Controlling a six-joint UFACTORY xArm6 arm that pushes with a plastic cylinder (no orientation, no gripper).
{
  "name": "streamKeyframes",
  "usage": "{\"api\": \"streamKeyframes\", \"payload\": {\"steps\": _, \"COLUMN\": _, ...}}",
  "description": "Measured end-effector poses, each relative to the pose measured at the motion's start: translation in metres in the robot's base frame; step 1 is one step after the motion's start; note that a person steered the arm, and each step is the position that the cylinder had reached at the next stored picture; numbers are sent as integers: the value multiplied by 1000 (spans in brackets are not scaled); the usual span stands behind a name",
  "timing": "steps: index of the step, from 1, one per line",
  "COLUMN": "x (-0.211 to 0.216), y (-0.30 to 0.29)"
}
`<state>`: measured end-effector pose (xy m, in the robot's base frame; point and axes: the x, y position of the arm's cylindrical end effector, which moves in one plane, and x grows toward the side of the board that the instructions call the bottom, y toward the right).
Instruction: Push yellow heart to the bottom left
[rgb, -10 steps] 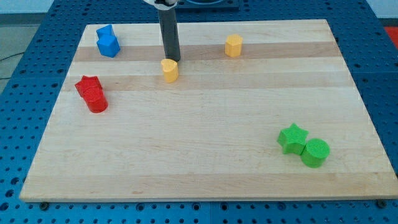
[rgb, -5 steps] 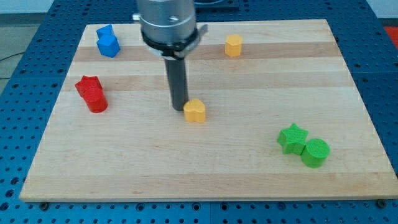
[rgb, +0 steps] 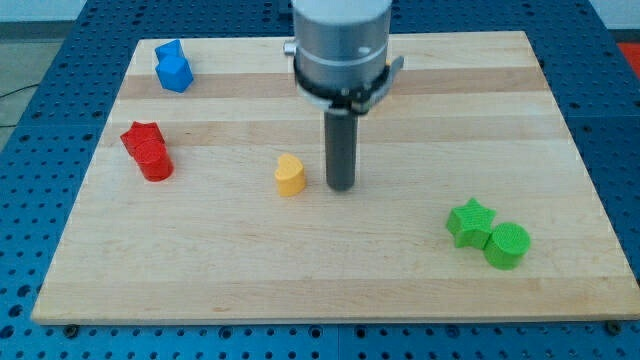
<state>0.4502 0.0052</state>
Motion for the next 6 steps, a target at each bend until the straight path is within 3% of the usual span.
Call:
{"api": "streamKeyframes", "payload": {"steps": 2, "x": 85, "y": -215}}
{"api": "streamKeyframes", "payload": {"steps": 3, "x": 71, "y": -173}}
{"api": "streamKeyframes", "payload": {"steps": 4, "x": 30, "y": -174}}
{"api": "streamKeyframes", "payload": {"steps": 5, "x": 38, "y": -237}}
{"api": "streamKeyframes", "payload": {"steps": 6, "x": 85, "y": -253}}
